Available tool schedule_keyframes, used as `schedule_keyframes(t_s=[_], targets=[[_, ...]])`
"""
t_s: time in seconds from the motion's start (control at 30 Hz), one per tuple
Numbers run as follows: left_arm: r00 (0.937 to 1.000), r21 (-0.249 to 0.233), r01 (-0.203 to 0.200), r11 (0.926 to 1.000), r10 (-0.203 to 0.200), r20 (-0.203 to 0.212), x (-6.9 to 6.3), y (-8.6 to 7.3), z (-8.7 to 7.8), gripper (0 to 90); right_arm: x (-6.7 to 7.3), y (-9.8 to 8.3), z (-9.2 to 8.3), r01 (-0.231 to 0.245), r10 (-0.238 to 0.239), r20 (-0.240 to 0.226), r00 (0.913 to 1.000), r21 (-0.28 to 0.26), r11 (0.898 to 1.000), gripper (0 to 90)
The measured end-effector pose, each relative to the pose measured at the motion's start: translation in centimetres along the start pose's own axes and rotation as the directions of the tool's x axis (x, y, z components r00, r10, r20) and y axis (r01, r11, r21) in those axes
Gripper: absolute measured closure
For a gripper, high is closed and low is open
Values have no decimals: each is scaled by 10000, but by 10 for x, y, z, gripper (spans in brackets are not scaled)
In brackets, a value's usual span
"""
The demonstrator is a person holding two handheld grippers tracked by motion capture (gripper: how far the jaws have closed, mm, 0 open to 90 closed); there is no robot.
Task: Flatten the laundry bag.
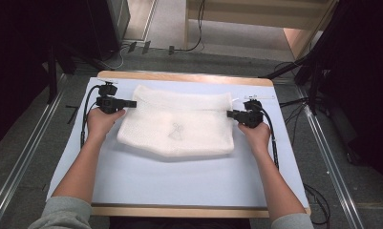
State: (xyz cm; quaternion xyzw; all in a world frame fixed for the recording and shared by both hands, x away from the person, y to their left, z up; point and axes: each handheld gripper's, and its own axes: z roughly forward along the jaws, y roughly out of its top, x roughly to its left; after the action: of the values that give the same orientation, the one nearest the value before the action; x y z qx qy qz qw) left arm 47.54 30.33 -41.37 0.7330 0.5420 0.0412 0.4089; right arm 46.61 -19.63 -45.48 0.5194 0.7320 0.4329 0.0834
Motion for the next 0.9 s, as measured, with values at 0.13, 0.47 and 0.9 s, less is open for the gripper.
schedule_keyframes(t_s=[0.13,0.47,0.9], targets=[[9992,-94,-371,9993,373,164,-9,1,-9,846,9,4,-15,381,-388,-210,9990,-361,9986,817],[9732,-902,-2066,9743,2141,843,-57,-23,-60,844,38,-2,-51,2220,-2217,146,9750,-152,9749,699],[9190,217,-3629,9316,3540,1733,-116,-64,-34,848,45,-11,-73,1552,-1546,238,9877,-285,9875,517]])
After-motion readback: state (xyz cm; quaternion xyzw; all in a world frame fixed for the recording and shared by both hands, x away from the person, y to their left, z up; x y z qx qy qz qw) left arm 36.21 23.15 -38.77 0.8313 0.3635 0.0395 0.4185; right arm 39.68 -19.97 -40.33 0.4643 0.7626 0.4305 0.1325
